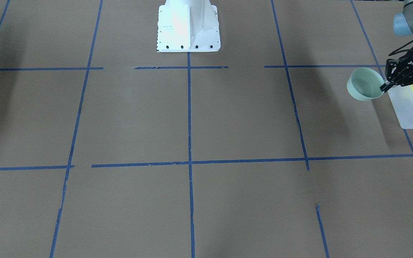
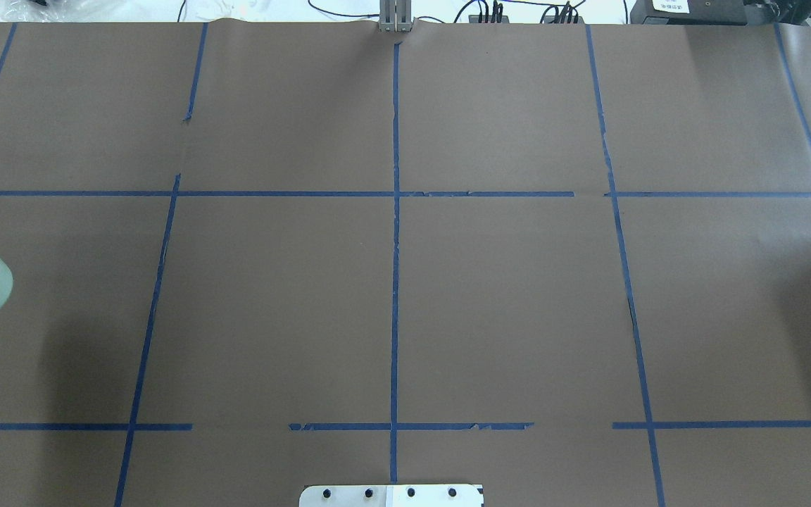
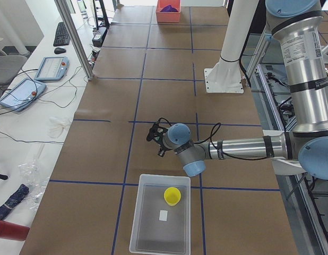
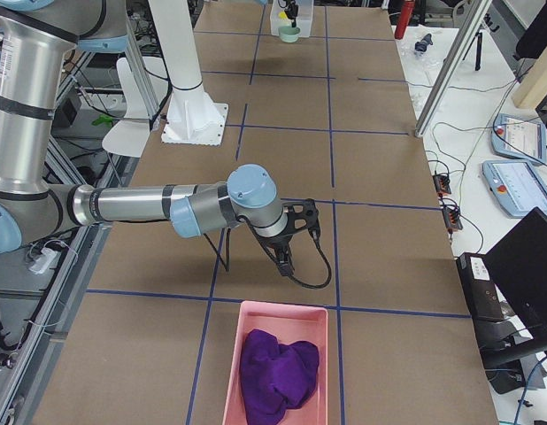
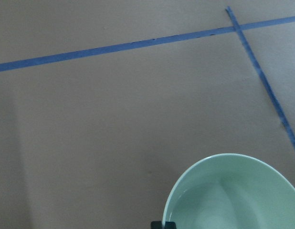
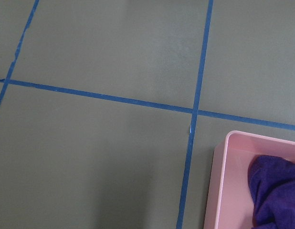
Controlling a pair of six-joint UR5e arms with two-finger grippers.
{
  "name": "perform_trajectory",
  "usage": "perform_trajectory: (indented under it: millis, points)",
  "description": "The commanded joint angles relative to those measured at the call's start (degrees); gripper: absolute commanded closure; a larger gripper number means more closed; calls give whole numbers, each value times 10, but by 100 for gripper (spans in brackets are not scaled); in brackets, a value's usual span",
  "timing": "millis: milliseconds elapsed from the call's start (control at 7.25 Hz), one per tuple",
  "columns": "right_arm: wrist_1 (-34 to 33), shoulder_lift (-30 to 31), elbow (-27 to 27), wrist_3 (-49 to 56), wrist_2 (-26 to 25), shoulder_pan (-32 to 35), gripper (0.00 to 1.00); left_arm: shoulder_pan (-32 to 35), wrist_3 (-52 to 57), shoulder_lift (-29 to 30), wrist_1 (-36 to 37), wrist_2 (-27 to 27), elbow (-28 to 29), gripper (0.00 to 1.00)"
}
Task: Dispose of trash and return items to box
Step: 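Carry the pale green cup with the left gripper into the clear bin and release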
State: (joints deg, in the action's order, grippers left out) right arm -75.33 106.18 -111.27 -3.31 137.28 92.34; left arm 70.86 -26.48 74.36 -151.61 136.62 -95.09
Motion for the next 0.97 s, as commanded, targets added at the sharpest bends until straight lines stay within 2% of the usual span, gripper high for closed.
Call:
perform_trajectory:
  millis: [0,138,276,414,552,690,828]
  points:
    - [0,0,0,1,0,-1,0,120,206,15,178,12,-14,100]
    - [0,0,0,0,0,-3,0,167,293,51,256,7,-3,100]
    - [0,-1,0,-3,0,-5,0,193,369,87,287,5,51,100]
    - [0,-1,0,-6,1,-9,0,197,390,104,283,4,99,100]
    - [0,-2,0,-6,1,-9,0,197,390,107,260,-21,122,100]
    - [0,-3,0,-6,1,-10,0,197,385,98,220,-41,137,100]
    - [0,-4,0,-6,1,-10,0,198,385,91,211,-41,140,100]
